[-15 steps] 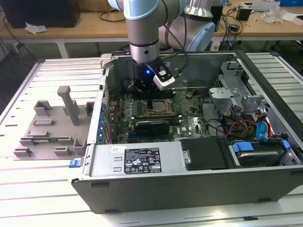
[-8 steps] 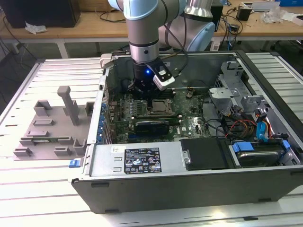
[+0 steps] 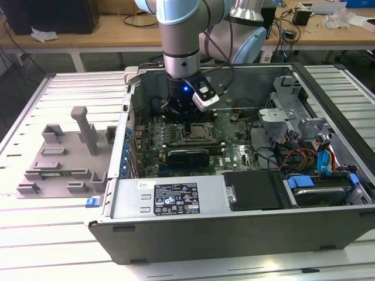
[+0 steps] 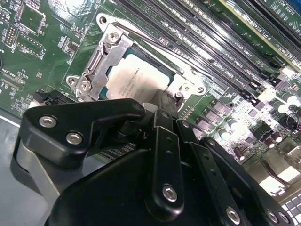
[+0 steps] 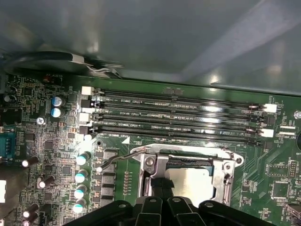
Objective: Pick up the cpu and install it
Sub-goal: 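Close the cpu cover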
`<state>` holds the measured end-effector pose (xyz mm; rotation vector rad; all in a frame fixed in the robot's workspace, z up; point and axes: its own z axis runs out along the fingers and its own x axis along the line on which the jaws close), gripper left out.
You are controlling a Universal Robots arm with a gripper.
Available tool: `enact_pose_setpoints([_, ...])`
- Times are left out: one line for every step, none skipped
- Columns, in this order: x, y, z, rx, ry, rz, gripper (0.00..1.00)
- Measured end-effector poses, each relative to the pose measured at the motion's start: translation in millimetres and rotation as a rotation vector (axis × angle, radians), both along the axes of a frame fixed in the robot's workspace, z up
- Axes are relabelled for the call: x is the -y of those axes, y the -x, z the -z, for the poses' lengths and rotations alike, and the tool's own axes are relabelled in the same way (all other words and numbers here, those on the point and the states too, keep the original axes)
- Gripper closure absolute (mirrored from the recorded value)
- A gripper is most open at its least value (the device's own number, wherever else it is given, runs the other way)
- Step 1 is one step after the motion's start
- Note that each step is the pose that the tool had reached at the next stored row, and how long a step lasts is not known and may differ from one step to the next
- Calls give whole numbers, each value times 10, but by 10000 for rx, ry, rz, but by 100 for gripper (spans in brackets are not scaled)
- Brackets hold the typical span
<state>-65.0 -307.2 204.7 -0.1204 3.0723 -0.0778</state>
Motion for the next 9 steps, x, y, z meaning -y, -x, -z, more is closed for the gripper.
enact_pose_setpoints([0, -4, 0, 1, 0, -1, 89])
enact_pose_setpoints([0, -9, 0, 0, 0, -2, 89])
enact_pose_setpoints([0, -15, 0, 0, 0, -5, 89])
enact_pose_setpoints([0, -16, 0, 1, -1, -5, 89])
enact_pose_setpoints([0, -16, 0, 1, 0, -4, 89])
enact_pose_setpoints([0, -17, 0, 1, 0, -4, 89])
enact_pose_setpoints([0, -18, 0, 0, 0, -5, 89])
enact_pose_setpoints([0, -18, 0, 0, 0, -5, 89])
enact_pose_setpoints([0, -19, 0, 0, 0, -5, 89])
